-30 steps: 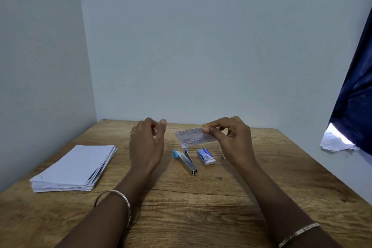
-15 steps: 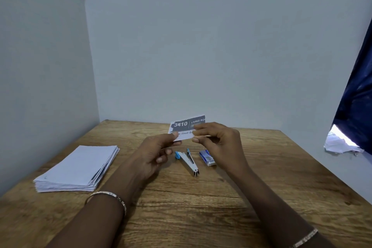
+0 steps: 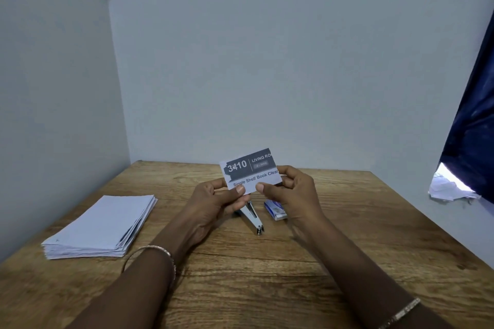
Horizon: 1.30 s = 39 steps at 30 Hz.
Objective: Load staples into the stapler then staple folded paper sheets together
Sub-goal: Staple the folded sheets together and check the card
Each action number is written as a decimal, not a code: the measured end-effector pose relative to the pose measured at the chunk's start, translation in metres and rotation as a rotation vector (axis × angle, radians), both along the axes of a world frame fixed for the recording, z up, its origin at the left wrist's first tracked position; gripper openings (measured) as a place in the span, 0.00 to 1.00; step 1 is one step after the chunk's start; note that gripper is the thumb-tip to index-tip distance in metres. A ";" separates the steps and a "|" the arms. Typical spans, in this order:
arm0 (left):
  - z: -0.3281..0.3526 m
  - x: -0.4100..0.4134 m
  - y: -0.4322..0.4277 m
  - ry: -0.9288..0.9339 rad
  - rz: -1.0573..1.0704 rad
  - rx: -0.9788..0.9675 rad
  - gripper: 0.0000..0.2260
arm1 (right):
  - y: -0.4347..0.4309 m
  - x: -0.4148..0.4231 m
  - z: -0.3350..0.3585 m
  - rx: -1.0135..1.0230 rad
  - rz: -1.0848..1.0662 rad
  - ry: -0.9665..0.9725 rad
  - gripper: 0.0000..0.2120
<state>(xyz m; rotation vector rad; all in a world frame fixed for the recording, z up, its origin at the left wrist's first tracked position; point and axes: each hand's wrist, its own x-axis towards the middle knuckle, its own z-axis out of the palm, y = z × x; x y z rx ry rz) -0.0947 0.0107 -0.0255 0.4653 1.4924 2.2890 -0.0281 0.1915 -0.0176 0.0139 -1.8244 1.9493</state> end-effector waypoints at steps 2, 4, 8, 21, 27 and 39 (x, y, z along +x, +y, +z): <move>0.001 0.000 0.000 0.019 0.017 -0.013 0.17 | 0.004 -0.002 0.000 -0.021 -0.033 -0.018 0.19; 0.002 0.000 -0.001 0.031 0.044 -0.037 0.15 | 0.008 -0.003 0.000 -0.041 -0.085 -0.038 0.16; 0.000 0.000 -0.001 0.065 0.096 -0.095 0.12 | 0.007 -0.005 -0.002 -0.017 -0.134 -0.027 0.03; 0.001 -0.010 -0.008 0.015 0.322 0.015 0.10 | -0.037 0.009 -0.005 1.182 -0.250 -0.238 0.24; 0.000 -0.009 -0.007 0.073 0.307 -0.008 0.09 | -0.034 0.005 -0.005 0.948 -0.257 -0.173 0.16; 0.004 -0.004 -0.001 0.066 0.185 0.086 0.09 | -0.025 -0.005 -0.008 0.024 0.073 -0.147 0.12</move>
